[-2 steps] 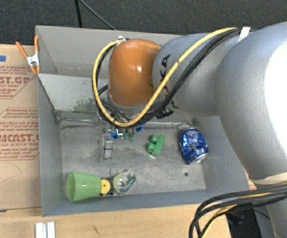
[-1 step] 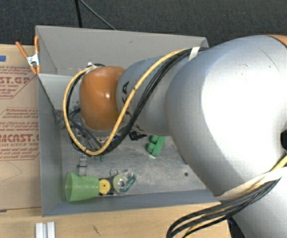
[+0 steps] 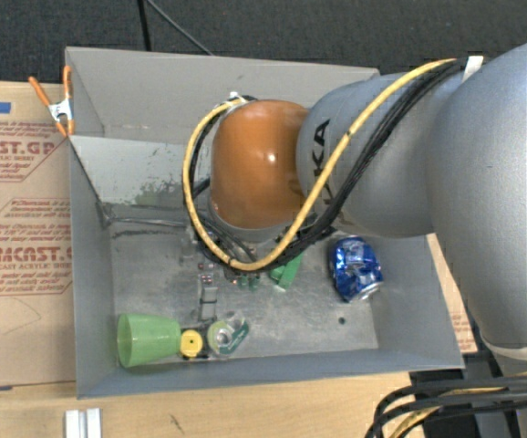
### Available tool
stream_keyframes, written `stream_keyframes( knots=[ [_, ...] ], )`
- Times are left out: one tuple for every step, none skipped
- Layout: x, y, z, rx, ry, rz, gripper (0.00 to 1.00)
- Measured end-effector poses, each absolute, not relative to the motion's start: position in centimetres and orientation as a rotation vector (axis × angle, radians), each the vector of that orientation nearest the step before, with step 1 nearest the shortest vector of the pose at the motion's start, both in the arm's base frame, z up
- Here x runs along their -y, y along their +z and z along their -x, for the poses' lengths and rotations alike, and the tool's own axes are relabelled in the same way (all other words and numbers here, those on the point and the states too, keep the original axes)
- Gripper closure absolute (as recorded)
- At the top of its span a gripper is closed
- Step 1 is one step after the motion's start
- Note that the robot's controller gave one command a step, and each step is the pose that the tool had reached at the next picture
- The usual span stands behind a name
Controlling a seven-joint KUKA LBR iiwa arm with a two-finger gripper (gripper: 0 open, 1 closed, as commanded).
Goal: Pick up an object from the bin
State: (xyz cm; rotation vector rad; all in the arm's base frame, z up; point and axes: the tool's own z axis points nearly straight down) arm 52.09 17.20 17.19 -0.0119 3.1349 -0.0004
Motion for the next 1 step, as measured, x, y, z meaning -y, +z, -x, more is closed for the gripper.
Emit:
stream_keyframes(
  knots=[
    [-20.87, 6.94, -52.34, -3.094, -0.001, 0.539, 0.0]
  ],
)
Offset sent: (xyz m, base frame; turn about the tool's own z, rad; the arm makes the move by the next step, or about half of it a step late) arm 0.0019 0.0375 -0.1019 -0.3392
